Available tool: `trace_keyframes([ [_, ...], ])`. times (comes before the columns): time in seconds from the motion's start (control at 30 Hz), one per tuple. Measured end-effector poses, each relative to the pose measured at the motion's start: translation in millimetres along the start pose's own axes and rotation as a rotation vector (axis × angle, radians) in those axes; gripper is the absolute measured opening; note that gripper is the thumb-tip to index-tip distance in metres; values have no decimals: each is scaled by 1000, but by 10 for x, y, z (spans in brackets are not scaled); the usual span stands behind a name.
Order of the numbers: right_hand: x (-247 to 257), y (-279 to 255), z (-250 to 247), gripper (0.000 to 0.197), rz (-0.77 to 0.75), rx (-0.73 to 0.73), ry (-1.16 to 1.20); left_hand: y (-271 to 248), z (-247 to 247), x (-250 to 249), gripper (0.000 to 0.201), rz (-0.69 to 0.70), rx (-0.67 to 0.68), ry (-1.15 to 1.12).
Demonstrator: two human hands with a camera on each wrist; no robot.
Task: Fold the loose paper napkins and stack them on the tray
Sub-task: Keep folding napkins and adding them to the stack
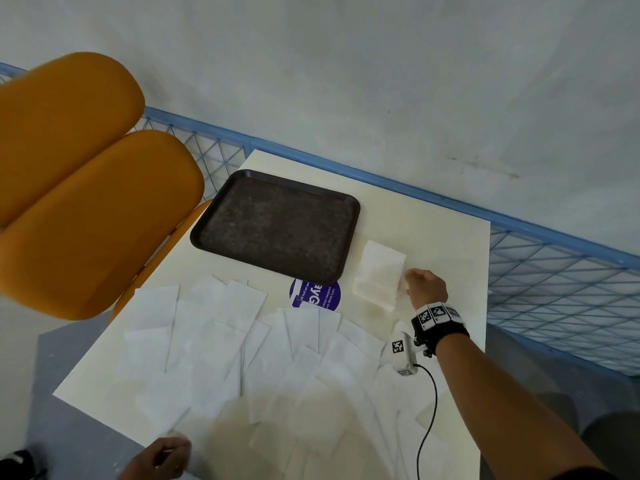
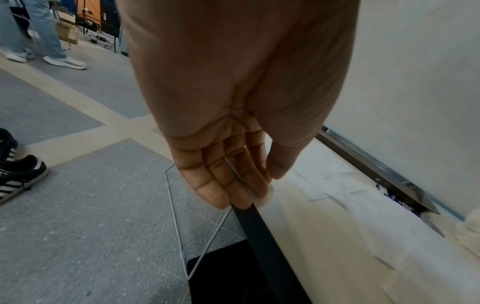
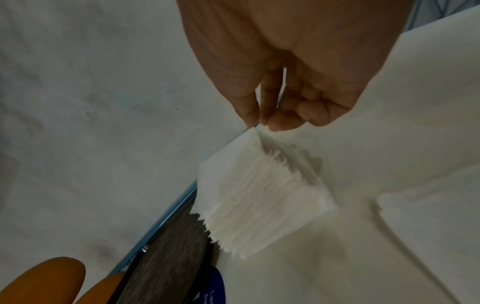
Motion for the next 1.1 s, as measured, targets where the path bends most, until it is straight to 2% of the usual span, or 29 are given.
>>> trace_keyframes([
  [0.07, -42, -175, -61, 23, -6, -52, -37, -109, 25, -69, 9, -28, -23, 33],
  [0.13, -109, -460, -46, 22, -88, -39, -71, -162, 53, -81, 11, -36, -24, 55],
  [0.17, -168, -638, -2, 19, -158, 4, -116, -176, 69, -92, 11, -32, -7, 12],
  [0.27, -468, -1195, 211, 19, -323, 233, -329, -182, 70, -206, 4, -41, 30, 109],
  [0.37, -777, -1531, 355, 42, -292, 345, -503, -111, 62, -298, 4, -19, 69, 180],
  [0.47, -874, -1644, 389, 67, -199, 315, -630, -94, 65, -371, 7, 11, 112, 312],
  [0.53, -853, -1647, 405, 74, -194, 282, -696, -106, 63, -430, 5, 51, 126, 380],
  [0.7, -810, -1609, 457, 62, -141, 282, -747, -96, 26, -496, 10, 106, 153, 418],
  [0.93, -784, -1722, 553, 50, -177, 236, -827, -130, -1, -553, 14, 144, 216, 422],
  [1.1, -777, -1784, 504, 40, -150, 216, -706, -184, -1, -669, 14, 150, 273, 403],
])
Point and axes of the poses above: each hand's wrist, its own y-axis towards the middle knuckle, its own z-axis out of the palm, x = y × z, the point moved 3 cm from there along y, towards the middle knuckle, and after that the axes turned 2 degrees about x, right-handed, at the moved point
